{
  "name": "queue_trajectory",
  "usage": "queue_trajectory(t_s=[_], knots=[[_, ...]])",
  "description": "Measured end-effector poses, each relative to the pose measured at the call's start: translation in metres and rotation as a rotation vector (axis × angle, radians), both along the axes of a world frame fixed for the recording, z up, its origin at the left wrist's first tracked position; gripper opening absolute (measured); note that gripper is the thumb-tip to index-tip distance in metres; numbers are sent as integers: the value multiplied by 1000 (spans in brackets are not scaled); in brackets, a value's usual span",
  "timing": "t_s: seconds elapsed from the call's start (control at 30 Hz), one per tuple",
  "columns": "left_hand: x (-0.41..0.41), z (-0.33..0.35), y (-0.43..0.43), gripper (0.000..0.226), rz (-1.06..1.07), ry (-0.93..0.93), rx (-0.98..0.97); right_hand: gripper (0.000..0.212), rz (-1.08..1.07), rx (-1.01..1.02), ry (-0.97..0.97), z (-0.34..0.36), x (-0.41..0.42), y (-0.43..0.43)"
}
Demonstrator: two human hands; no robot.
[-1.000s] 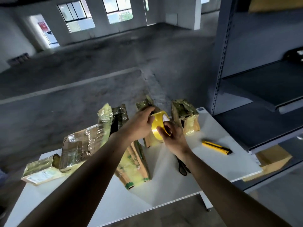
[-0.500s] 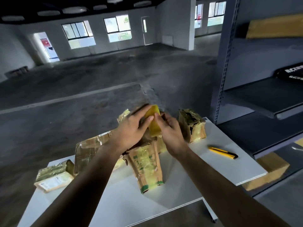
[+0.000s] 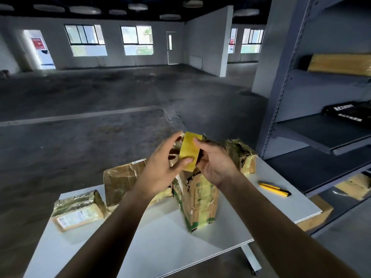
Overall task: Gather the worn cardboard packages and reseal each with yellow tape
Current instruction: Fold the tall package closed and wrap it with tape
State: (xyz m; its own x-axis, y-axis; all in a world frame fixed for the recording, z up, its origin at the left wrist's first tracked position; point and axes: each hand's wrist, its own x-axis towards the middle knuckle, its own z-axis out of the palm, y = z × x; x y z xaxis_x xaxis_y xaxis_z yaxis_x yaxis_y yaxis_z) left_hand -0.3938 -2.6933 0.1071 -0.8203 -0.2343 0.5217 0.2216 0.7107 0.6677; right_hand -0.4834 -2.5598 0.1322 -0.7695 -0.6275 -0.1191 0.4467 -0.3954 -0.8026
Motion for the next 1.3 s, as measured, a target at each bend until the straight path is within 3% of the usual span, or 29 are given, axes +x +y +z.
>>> queue_trajectory(t_s=[0.13, 0.23, 0.33, 0.43, 0.53, 0.67, 0.77, 0.9, 0.97, 1.07, 1.23, 1.3], knots=[[8, -6, -10, 45, -7, 254, -196, 36, -21, 42, -13, 7, 9, -9], [9, -4, -9, 32, 9, 290, -28, 36, 4, 53, 53, 5, 12, -13], [5, 4, -9, 14, 73, 236, 217, 37, 52, 62, 207, -2, 12, -15], [-2, 9, -12, 9, 165, 192, 345, 39, 56, 162, 373, -11, 9, -17], [-8, 15, -6, 6, 213, 173, 386, 74, -3, 403, 504, -13, 6, -12], [-17, 21, 0, 10, 211, 161, 149, 46, -49, 441, 571, -12, -7, 3], [-19, 25, 5, 18, 202, 113, 28, 10, -62, 407, 708, -4, -7, 10], [-13, 43, 6, 31, 16, -131, -153, 34, -11, 433, 939, 2, -14, 17], [-11, 55, 9, 20, -80, -301, -70, 53, -73, 454, 1044, 4, -20, 16], [-10, 61, 19, 20, 4, -467, 44, 61, -167, 470, 1149, 11, -27, 14], [-5, 62, 30, 30, -18, -428, 320, 47, -214, 353, 1103, 16, -38, 14], [-6, 57, 33, 23, 26, -389, 474, 39, -223, 342, 1106, 11, -41, 15]])
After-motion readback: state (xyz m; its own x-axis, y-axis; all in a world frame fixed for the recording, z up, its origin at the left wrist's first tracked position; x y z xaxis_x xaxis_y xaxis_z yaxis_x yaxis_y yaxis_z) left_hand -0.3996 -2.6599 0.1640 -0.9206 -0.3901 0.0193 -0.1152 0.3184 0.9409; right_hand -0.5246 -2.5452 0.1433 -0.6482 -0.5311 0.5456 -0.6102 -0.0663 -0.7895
